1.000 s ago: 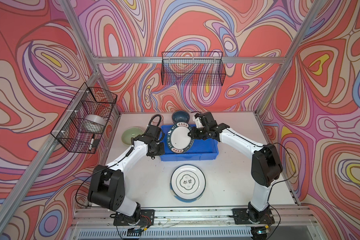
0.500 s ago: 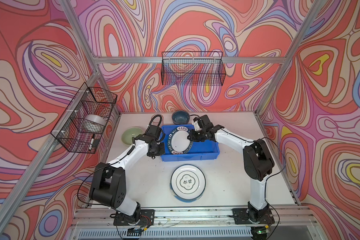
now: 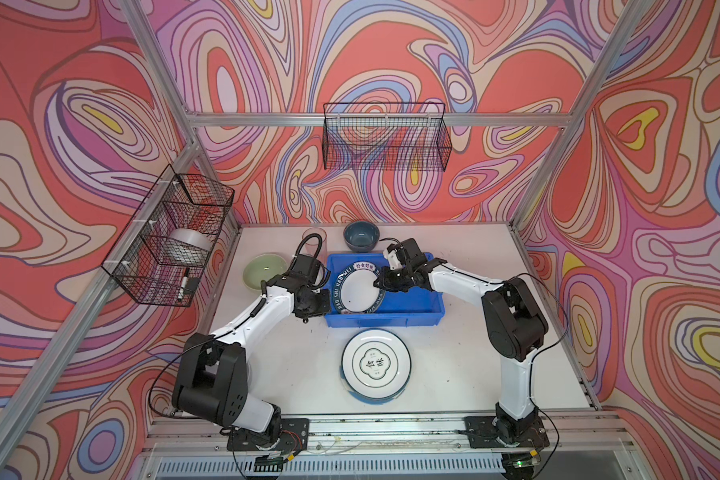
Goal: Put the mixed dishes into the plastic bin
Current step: 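Lower the green-rimmed plate into the blue bin with both grippers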
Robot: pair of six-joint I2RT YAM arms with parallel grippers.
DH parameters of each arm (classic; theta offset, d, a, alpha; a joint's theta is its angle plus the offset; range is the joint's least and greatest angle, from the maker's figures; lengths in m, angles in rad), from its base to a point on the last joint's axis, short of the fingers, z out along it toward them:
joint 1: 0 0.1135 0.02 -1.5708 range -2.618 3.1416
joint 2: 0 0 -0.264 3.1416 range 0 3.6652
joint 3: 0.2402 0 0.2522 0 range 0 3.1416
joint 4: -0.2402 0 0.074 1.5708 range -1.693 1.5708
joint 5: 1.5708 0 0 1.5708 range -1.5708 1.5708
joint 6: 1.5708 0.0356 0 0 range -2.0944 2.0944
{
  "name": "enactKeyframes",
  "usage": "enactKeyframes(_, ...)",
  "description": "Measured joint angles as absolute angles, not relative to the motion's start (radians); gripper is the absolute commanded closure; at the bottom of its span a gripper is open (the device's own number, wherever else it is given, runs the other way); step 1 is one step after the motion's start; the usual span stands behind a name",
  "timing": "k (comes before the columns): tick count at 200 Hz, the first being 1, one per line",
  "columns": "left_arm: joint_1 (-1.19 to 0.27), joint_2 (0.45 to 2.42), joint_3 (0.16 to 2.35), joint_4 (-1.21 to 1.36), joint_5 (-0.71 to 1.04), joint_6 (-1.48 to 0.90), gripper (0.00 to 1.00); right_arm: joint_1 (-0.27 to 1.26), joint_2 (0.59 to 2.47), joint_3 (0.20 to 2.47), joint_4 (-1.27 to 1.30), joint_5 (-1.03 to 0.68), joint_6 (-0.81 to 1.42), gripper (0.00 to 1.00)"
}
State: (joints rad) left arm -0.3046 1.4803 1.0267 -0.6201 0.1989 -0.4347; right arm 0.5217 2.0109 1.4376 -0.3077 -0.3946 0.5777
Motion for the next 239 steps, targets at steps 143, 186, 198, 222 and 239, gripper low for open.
enactKeyframes(143, -0.302, 1.467, 0.992, -0.607, 0.265, -0.445, 0.82, 0.521, 2.069, 1.442, -0.388, -0.344, 0.535, 0.57)
enactKeyframes(186, -0.302, 1.467, 0.992, -0.609, 0.265, -0.441, 0.82, 0.542, 2.069, 1.479, -0.448, -0.279, 0.497, 0.47)
enactKeyframes(198, -0.302, 1.467, 0.993, -0.611, 0.265, -0.440, 0.81, 0.548, 2.071, 1.493, -0.465, -0.264, 0.490, 0.46)
enactKeyframes(222, -0.302, 1.467, 0.999, -0.619, 0.266, -0.437, 0.81, 0.558, 2.079, 1.512, -0.487, -0.241, 0.476, 0.40)
enactKeyframes(239, -0.302, 1.467, 1.005, -0.628, 0.265, -0.433, 0.81, 0.564, 2.083, 1.518, -0.500, -0.228, 0.466, 0.36)
